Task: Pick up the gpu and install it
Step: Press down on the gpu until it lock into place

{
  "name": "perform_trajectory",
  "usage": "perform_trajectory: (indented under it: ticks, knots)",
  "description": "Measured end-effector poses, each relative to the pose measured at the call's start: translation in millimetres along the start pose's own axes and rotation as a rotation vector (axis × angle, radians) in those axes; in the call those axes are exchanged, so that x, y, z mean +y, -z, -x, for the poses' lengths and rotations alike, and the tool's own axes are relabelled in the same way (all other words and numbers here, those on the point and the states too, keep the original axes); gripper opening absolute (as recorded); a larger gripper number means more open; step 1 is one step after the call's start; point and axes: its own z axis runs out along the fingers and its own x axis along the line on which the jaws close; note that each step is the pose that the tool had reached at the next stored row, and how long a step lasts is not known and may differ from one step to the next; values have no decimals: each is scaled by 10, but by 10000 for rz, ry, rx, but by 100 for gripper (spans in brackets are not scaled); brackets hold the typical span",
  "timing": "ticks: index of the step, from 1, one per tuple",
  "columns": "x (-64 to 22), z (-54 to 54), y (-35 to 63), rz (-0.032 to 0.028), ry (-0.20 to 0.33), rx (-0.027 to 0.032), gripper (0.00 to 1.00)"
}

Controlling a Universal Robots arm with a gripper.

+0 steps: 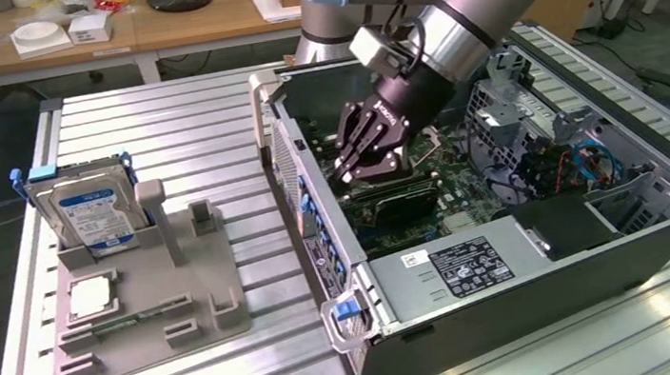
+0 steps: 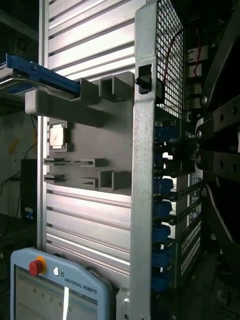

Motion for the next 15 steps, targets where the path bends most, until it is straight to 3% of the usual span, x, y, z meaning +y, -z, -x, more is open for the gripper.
perform_trajectory:
  ticks: [7,11,15]
  knots:
    - [-27,1,-49,21,23,23,10]
    - [-102,2,-1,118,27,19,10]
    - [-152,6,35,154,28,20,10]
